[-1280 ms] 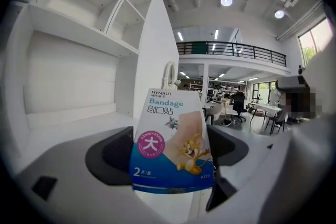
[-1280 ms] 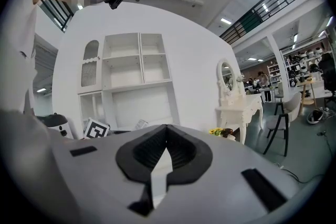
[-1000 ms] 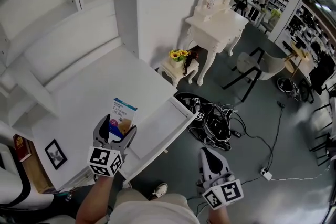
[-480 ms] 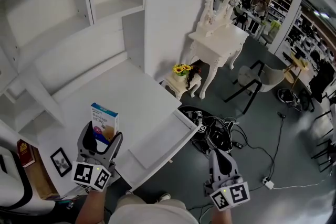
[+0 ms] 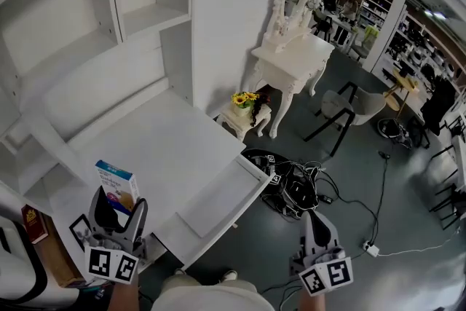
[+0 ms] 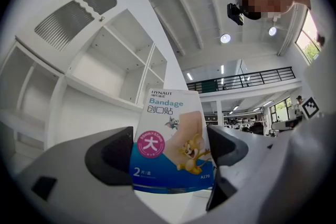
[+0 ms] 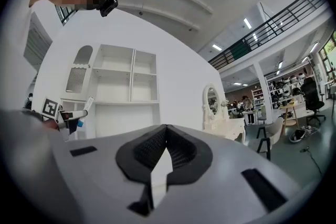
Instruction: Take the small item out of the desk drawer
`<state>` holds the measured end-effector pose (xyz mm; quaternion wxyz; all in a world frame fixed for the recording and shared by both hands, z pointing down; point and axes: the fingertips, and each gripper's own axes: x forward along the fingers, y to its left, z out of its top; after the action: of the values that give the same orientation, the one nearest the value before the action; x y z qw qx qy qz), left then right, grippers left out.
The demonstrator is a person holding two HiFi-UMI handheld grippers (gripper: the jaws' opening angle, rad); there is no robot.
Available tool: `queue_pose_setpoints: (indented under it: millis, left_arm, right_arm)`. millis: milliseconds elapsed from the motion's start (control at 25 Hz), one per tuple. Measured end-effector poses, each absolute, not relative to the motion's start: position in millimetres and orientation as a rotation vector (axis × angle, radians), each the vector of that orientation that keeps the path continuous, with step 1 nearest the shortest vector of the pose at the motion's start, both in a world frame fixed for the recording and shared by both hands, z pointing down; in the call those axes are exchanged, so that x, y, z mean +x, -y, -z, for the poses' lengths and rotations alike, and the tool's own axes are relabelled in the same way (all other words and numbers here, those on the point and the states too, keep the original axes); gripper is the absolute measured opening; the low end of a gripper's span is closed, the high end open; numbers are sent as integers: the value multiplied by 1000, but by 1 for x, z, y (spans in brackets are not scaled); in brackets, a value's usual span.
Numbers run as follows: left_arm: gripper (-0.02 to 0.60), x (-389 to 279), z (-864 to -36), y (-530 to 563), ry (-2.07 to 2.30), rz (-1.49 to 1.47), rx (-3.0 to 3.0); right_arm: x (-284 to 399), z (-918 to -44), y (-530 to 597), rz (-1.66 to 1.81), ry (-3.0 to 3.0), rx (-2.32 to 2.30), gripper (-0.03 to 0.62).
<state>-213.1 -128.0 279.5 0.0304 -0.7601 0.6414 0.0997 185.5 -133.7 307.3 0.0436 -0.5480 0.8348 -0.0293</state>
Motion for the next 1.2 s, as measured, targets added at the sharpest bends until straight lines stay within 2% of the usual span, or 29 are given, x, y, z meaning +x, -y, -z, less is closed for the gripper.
queue_pose_setpoints:
  millis: [360, 1200]
  left_arm:
    - [443, -235, -274, 92, -2012, -294, -2331]
    - [443, -223, -274, 91, -1914, -327, -2419]
  right_arm:
    - [190, -299, 108, 103, -2523, -1737, 8]
    - [171, -298, 92, 94, -2518, -1766, 8]
